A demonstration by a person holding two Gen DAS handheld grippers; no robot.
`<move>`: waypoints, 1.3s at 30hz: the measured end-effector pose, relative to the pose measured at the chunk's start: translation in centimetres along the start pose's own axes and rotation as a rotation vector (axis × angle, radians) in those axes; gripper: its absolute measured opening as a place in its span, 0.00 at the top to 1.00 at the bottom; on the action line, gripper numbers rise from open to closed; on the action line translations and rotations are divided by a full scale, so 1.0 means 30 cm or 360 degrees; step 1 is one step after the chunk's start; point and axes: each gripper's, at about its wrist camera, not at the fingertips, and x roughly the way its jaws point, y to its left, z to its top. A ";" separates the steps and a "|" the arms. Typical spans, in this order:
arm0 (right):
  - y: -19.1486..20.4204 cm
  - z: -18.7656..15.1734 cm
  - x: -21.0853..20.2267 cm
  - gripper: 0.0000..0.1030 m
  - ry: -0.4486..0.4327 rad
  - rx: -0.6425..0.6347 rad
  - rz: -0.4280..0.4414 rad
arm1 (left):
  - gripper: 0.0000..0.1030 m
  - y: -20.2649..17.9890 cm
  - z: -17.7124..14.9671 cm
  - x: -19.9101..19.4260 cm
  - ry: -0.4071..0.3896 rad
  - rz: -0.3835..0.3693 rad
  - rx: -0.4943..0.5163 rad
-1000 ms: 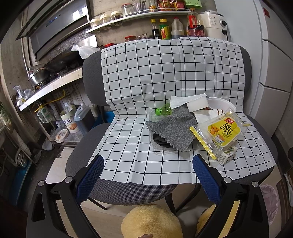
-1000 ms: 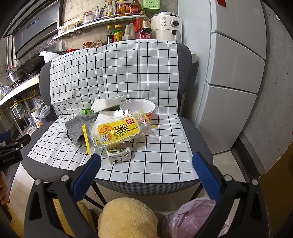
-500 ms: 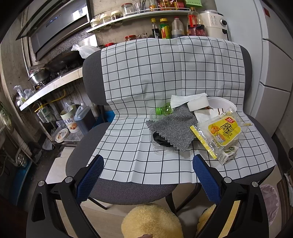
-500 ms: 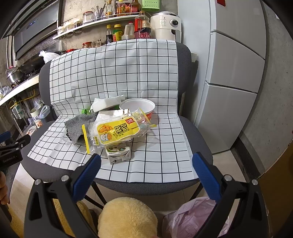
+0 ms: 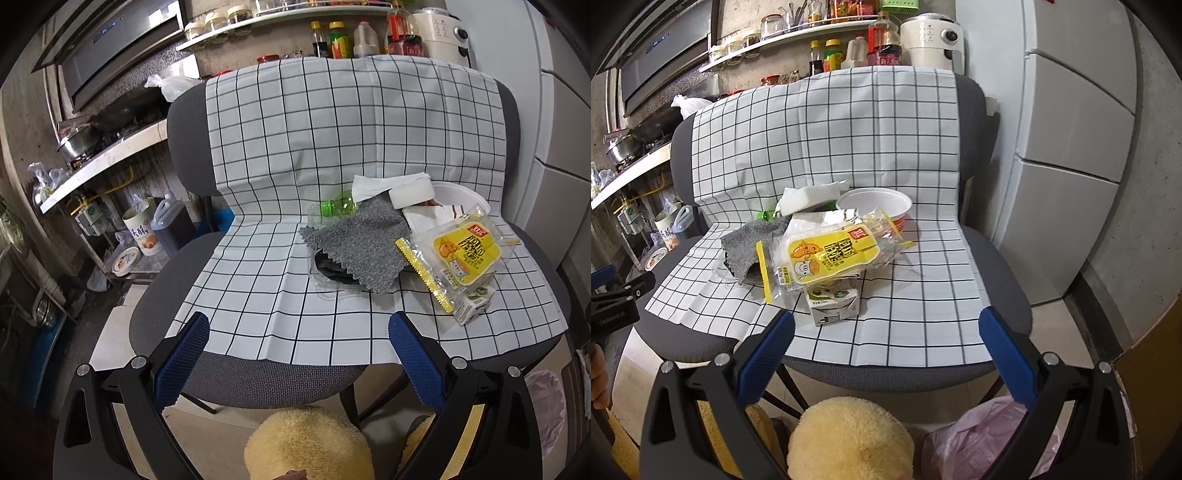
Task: Collect trash
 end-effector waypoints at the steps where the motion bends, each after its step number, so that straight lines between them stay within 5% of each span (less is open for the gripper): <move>1: 0.003 -0.001 0.015 0.06 -0.0005 -0.0006 0.0022 | 0.06 0.000 -0.002 0.009 0.0008 0.0007 0.0001; 12: -0.008 0.016 0.264 0.06 0.0073 0.0092 0.0263 | 0.07 -0.031 -0.019 0.203 0.0147 -0.0081 0.0021; 17: -0.040 0.043 0.391 0.06 0.0100 0.0207 0.0327 | 0.07 -0.063 -0.017 0.278 0.0120 0.0000 0.0100; 23: -0.077 0.066 0.522 0.39 0.0147 0.0285 0.0366 | 0.07 -0.060 0.010 0.361 0.0132 -0.0074 0.0052; 32: -0.130 0.090 0.710 0.41 0.0219 0.0591 0.0633 | 0.07 -0.093 0.034 0.431 0.0189 -0.0134 0.0043; 35: -0.124 0.124 0.710 0.58 0.0158 0.0615 0.0661 | 0.07 -0.105 0.036 0.420 0.0183 -0.0128 0.0068; 39: -0.109 0.187 0.630 0.94 0.0016 0.0574 0.0665 | 0.07 -0.095 0.037 0.385 0.0160 -0.0116 0.0062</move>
